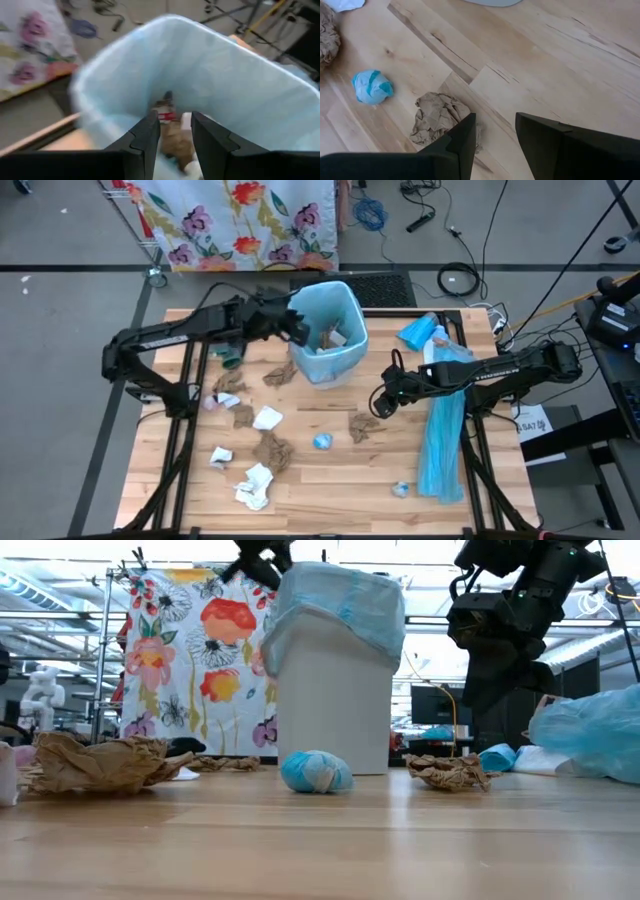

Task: Place trash/remove bag and relplace
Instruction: Put the blue plastic into the trash bin

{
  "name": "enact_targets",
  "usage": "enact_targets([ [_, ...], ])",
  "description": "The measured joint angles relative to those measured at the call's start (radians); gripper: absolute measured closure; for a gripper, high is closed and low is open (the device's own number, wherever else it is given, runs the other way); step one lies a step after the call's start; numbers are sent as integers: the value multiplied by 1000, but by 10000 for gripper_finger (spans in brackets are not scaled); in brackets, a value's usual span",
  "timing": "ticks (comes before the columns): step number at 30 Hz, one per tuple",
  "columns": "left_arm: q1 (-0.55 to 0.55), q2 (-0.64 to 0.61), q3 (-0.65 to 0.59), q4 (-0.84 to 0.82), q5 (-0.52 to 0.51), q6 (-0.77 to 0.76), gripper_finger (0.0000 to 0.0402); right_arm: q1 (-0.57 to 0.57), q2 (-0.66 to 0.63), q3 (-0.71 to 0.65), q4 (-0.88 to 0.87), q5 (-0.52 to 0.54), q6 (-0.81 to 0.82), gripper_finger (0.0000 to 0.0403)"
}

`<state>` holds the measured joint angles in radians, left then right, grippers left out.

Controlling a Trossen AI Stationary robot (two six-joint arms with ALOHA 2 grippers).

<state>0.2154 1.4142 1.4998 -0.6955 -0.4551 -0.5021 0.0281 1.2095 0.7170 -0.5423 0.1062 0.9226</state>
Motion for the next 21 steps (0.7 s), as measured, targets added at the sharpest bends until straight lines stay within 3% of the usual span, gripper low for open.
enact_targets([
  [5, -100, -66, 0, -221, -134, -113, 298, 0, 0, 0, -1, 0, 0, 273],
  [11, -259, -84, -21, -624, -219, -493, 302, 0, 0, 0, -2, 0, -16, 273],
  [17, -412, -84, -167, -834, -90, -826, 302, 0, 0, 0, -1, 0, -37, 273],
  [21, -468, -130, -326, -809, 25, -937, 302, 0, 0, 0, 0, 0, -52, 273],
])
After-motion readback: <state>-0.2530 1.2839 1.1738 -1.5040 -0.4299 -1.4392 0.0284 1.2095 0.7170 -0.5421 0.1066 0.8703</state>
